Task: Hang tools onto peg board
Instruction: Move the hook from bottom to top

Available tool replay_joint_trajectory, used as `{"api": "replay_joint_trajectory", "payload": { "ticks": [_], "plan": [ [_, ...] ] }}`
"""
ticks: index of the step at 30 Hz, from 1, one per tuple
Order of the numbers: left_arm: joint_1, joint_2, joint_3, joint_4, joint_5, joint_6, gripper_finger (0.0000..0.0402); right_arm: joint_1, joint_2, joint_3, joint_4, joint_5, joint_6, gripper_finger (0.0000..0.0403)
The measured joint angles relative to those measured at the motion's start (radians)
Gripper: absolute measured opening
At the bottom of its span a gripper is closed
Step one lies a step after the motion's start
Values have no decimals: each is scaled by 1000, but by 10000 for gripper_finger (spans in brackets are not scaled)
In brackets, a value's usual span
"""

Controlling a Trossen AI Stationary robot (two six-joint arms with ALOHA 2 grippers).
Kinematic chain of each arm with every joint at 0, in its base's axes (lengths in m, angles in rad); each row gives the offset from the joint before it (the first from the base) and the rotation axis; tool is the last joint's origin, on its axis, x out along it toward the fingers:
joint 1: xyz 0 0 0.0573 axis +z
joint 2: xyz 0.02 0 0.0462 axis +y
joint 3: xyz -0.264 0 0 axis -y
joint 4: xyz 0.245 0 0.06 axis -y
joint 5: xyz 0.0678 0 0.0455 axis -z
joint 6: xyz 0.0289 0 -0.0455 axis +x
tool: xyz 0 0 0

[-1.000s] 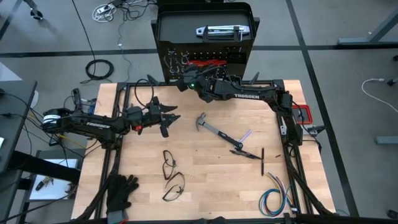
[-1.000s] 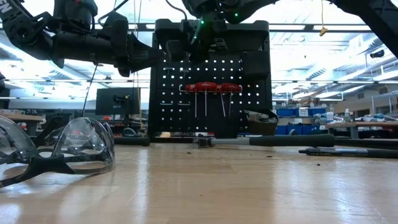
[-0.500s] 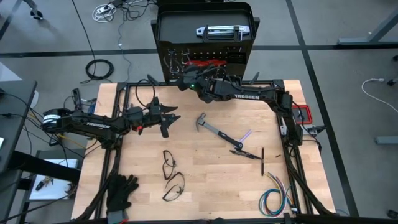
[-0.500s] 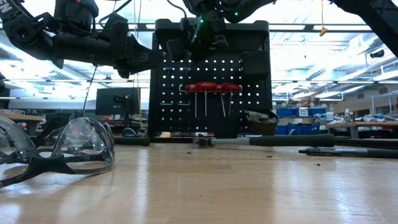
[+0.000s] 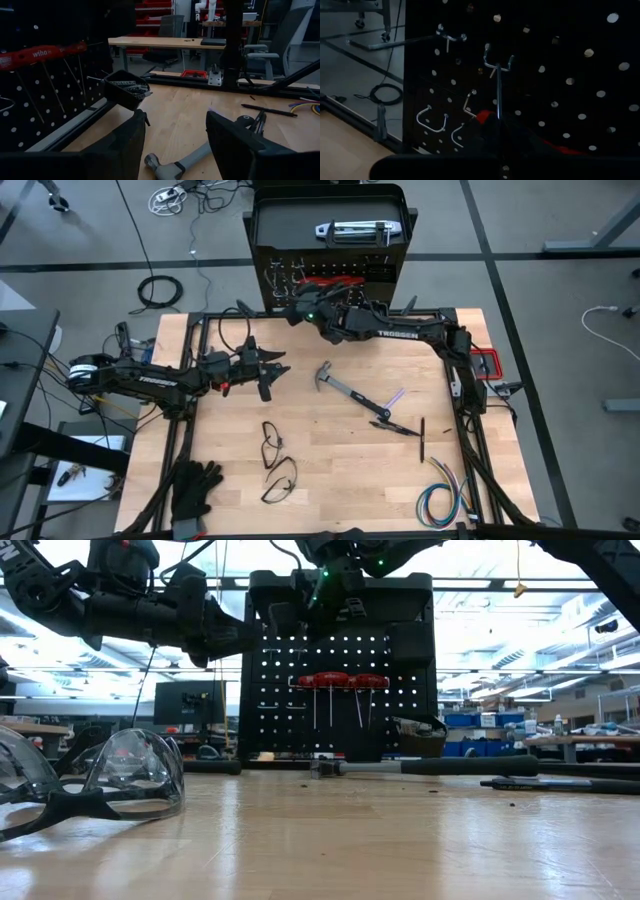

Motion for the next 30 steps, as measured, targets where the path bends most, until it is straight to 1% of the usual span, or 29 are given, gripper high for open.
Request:
{"api": "replay_joint_trajectory", "payload": {
  "ticks": [6, 12, 15, 18, 21, 25, 27, 30],
  "plan": [
    [0, 0, 0, -2, 0, 0, 206, -6, -39, 0, -54, -42, 58, 9],
    [0, 0, 0, 1, 0, 0, 206, -14, -61, 0, -70, -71, 73, 9],
    [0, 0, 0, 4, 0, 0, 206, -21, -65, 0, -83, -137, 78, 9],
    [0, 0, 0, 2, 0, 0, 206, -30, -68, 2, -132, -194, 108, 9],
    [0, 0, 0, 4, 0, 0, 206, -35, -64, 62, -277, -211, 157, 9],
    [0, 0, 0, 13, 0, 0, 206, -33, -62, 163, -381, -210, 172, 9],
    [0, 0, 0, 23, 0, 0, 206, -28, -60, 200, -398, -219, 159, 9],
    [0, 0, 0, 26, 0, 0, 206, -27, -60, 227, -411, -268, 169, 9]
  ]
}}
